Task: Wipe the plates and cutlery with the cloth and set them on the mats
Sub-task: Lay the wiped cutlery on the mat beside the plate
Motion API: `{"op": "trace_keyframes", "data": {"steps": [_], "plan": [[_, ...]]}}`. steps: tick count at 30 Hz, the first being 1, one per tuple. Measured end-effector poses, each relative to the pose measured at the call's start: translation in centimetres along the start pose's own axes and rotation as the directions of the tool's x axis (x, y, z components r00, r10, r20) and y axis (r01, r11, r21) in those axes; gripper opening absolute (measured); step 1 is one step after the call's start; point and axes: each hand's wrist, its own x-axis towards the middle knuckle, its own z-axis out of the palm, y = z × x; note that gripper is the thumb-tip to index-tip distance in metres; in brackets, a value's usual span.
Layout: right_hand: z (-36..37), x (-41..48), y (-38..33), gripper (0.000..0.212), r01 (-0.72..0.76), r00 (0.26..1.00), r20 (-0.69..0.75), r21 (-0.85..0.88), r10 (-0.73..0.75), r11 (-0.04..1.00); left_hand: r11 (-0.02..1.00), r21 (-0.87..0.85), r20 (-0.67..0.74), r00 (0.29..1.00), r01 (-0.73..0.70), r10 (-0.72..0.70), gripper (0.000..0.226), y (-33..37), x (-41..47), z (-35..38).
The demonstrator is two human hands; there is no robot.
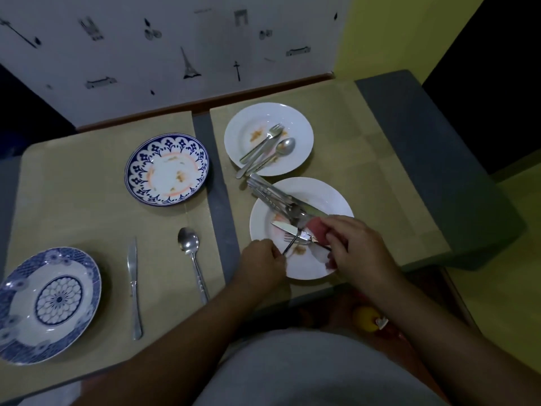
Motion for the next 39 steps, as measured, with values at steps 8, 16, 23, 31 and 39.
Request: {"op": "trace_keyframes", "data": {"steps": [8, 16, 23, 31, 39], "plan": [[0.6, 0.9, -1.1, 0.041, 0.166, 0.983, 0.077, 0.008, -0.166, 0.986, 0.782, -0.563, 0.181, 0.963, 0.268, -0.200, 0.007, 0.4, -1.5, -1.0], [3.1, 3.1, -0.8, 0.032, 0.438, 0.886, 0.214, -0.087, -0.412, 0.895, 0.608, -0.709, 0.280, 0.934, 0.358, -0.222, 0.014, -0.4, -2.5, -1.9], [3.4, 2.3, -2.0, 0.036, 0.472, 0.870, 0.216, -0.106, -0.443, 0.875, 0.579, -0.737, 0.309, 0.935, 0.349, -0.172, 0.016, -1.1, -2.6, -3.1], [2.9, 6.3, -1.5, 0.028, 0.306, 0.952, 0.083, -0.220, -0.295, 0.926, 0.514, -0.782, 0.316, 0.935, 0.354, -0.162, 0.017, -1.2, -2.2, -4.3], [1.5, 4.7, -3.2, 0.034, 0.202, 0.976, -0.069, -0.086, -0.208, 0.976, 0.582, -0.745, 0.249, 0.945, 0.326, -0.210, 0.018, -1.1, -1.7, -4.6]]}}
